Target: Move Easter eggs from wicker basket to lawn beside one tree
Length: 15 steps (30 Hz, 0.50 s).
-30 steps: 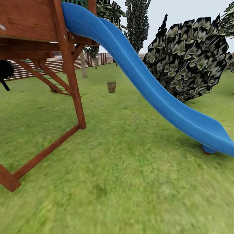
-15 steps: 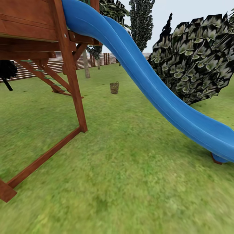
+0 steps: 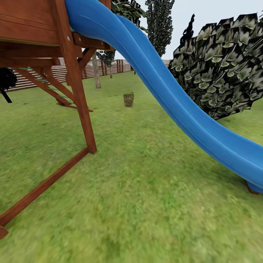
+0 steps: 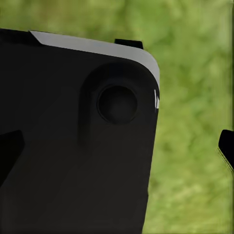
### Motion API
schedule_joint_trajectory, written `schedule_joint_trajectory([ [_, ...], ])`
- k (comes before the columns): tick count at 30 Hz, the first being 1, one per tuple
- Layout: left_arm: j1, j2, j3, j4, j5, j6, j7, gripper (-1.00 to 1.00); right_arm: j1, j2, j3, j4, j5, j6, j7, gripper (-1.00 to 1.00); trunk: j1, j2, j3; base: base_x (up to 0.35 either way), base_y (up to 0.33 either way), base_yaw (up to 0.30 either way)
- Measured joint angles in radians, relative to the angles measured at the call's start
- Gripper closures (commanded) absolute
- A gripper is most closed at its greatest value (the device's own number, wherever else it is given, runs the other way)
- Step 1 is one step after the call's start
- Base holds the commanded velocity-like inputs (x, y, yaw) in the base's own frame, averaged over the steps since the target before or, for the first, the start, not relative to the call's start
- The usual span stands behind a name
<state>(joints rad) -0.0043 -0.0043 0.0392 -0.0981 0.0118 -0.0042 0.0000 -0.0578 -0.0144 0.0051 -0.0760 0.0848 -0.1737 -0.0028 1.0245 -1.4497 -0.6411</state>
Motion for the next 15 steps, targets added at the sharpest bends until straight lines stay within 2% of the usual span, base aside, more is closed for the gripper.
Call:
schedule_joint_trajectory([
  [7, 0.000, 0.000, 0.000, 0.000, 0.000, 0.000, 0.000, -1.00, 0.000, 0.001, 0.000, 0.000, 0.000, -0.001, 0.000, -1.00, 0.000, 0.000, 0.000, 0.338, 0.000, 0.076],
  [15, 0.000, 0.000, 0.000, 0.000, 0.000, 0.000, 0.000, -1.00, 0.000, -0.001, 0.000, 0.000, 0.000, 0.000, 0.000, -1.00, 0.000, 0.000, 0.000, 0.338, 0.000, 0.010],
])
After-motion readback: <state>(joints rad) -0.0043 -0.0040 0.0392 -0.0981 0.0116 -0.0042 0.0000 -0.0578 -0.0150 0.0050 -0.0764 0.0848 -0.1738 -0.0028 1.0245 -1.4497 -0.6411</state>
